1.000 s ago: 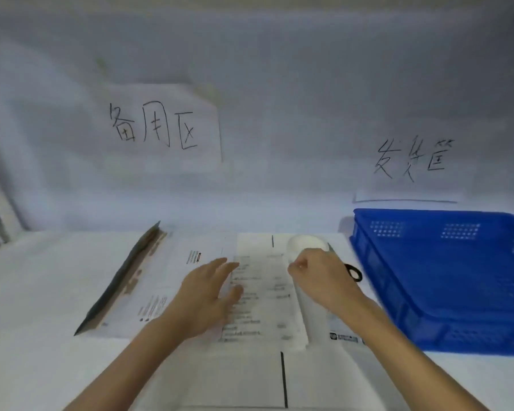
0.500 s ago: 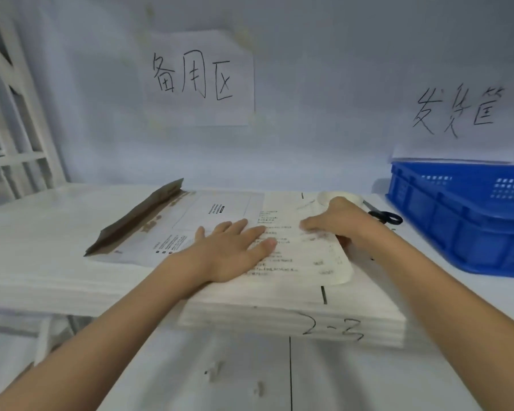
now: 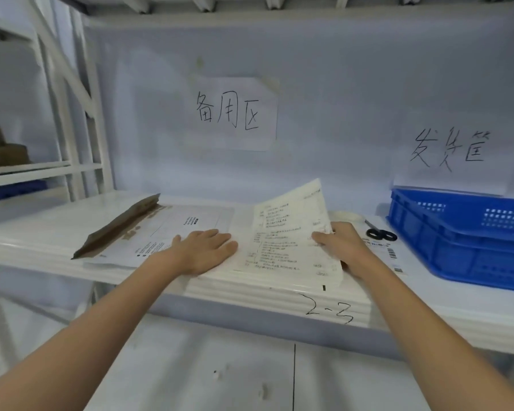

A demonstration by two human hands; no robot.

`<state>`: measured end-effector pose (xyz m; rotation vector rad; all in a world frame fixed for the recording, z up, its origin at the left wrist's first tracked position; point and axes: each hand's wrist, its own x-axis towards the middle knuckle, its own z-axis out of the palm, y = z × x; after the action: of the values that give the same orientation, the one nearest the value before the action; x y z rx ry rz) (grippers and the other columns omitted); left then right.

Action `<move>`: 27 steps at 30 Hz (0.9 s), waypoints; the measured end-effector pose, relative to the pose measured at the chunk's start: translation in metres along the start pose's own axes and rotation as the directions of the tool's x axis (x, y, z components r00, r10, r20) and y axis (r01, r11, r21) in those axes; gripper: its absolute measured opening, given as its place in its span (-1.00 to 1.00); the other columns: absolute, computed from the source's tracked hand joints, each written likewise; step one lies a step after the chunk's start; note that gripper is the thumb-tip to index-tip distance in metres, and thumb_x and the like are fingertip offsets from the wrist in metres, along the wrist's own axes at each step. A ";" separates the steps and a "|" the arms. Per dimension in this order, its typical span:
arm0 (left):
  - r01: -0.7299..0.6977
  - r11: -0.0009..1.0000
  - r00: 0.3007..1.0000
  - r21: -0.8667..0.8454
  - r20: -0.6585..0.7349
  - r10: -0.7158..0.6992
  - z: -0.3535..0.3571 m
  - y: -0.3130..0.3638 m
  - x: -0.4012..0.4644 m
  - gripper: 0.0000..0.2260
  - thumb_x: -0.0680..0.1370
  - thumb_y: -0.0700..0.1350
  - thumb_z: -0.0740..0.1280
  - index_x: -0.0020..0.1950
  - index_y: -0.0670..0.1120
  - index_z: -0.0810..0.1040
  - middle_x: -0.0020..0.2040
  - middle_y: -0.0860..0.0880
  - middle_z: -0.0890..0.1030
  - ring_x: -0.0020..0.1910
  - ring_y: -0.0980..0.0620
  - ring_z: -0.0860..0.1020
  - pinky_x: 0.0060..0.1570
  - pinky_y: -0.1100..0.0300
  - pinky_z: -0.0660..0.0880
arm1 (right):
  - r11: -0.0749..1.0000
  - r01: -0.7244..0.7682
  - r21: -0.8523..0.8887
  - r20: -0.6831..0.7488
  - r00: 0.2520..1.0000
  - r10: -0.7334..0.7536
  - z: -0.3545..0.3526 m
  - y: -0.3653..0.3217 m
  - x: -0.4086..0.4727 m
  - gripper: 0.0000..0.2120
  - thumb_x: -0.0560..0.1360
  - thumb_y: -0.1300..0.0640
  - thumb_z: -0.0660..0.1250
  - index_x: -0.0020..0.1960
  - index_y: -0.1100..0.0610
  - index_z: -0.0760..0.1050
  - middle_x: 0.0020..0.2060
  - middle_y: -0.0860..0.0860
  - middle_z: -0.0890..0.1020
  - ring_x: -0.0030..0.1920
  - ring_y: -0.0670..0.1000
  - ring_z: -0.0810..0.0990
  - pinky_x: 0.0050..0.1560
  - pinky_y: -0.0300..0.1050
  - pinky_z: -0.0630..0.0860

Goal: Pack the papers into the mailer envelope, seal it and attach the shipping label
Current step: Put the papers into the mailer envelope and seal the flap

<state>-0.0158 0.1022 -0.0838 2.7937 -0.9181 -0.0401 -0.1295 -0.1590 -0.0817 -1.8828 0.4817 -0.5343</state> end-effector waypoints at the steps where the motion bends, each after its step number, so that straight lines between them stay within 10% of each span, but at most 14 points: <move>1: 0.008 1.000 1.000 -0.002 -0.001 -0.008 -0.001 -0.002 0.001 -0.47 0.62 0.31 -0.10 0.54 0.17 0.22 0.59 0.08 0.20 0.56 -0.09 0.14 0.45 -0.30 -0.02 | 1.000 0.012 0.022 0.008 1.000 -0.013 0.000 -0.001 0.000 -0.95 0.51 0.26 0.37 -0.04 0.19 0.60 -0.06 0.07 0.69 -0.11 0.05 0.67 -0.02 -0.01 0.62; 7: -0.027 0.968 0.999 -0.251 -0.024 0.022 -0.006 0.012 0.014 -0.24 0.53 0.45 -0.06 0.57 -0.01 0.22 0.54 0.01 0.34 0.49 -0.11 0.32 0.49 -0.19 0.10 | 0.975 0.061 0.213 0.043 0.996 -0.072 -0.005 -0.007 -0.008 -0.88 0.56 0.26 0.34 0.02 0.09 0.60 0.02 0.01 0.70 -0.03 0.00 0.70 0.05 0.01 0.62; 10: -0.115 0.561 0.982 -0.820 -0.008 0.189 -0.007 0.027 0.019 -0.47 0.59 0.26 0.23 0.44 -0.02 0.41 0.32 0.03 0.60 0.25 -0.02 0.60 0.31 -0.09 0.49 | 0.941 0.076 0.329 0.052 0.994 -0.098 -0.005 -0.014 -0.018 -0.83 0.55 0.22 0.36 0.13 0.14 0.60 0.03 0.02 0.72 0.04 0.06 0.70 0.14 0.13 0.59; 13: -0.080 0.203 0.979 -0.976 -0.039 0.199 -0.018 0.041 0.019 -0.70 0.60 -0.08 0.36 0.34 -0.07 0.51 0.18 -0.05 0.69 0.14 -0.09 0.67 0.19 -0.12 0.56 | 0.851 0.056 0.523 0.083 0.990 -0.116 -0.005 -0.024 -0.027 -0.76 0.55 0.21 0.36 0.21 0.17 0.57 0.07 0.09 0.71 0.07 0.13 0.69 0.11 0.18 0.59; 21: -0.408 0.083 0.913 -0.909 -0.406 0.042 -0.069 0.083 0.027 -0.86 0.62 -0.19 0.31 0.14 -0.10 0.61 0.04 -0.05 0.73 0.01 -0.09 0.70 -0.04 0.03 0.66 | 0.846 0.267 0.461 0.096 0.933 -0.347 -0.006 -0.098 -0.021 -0.81 0.60 0.13 0.28 0.19 0.03 0.56 0.07 -0.03 0.71 0.06 -0.02 0.69 -0.02 -0.11 0.64; 27: -0.186 0.084 0.975 -0.979 -0.173 0.139 -0.033 0.083 0.039 -0.70 0.62 -0.09 0.29 0.34 -0.10 0.51 0.13 -0.09 0.70 0.10 -0.10 0.68 0.12 -0.05 0.60 | 0.907 0.201 0.371 0.044 0.971 -0.233 0.015 -0.069 -0.010 -0.85 0.63 0.10 0.21 0.10 -0.03 0.55 0.02 -0.07 0.69 -0.08 -0.13 0.69 -0.05 -0.16 0.62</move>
<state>-0.0299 0.0199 -0.0333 1.3188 -0.7141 -0.4207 -0.1235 -0.1185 -0.0234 -1.5989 0.1010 -0.6377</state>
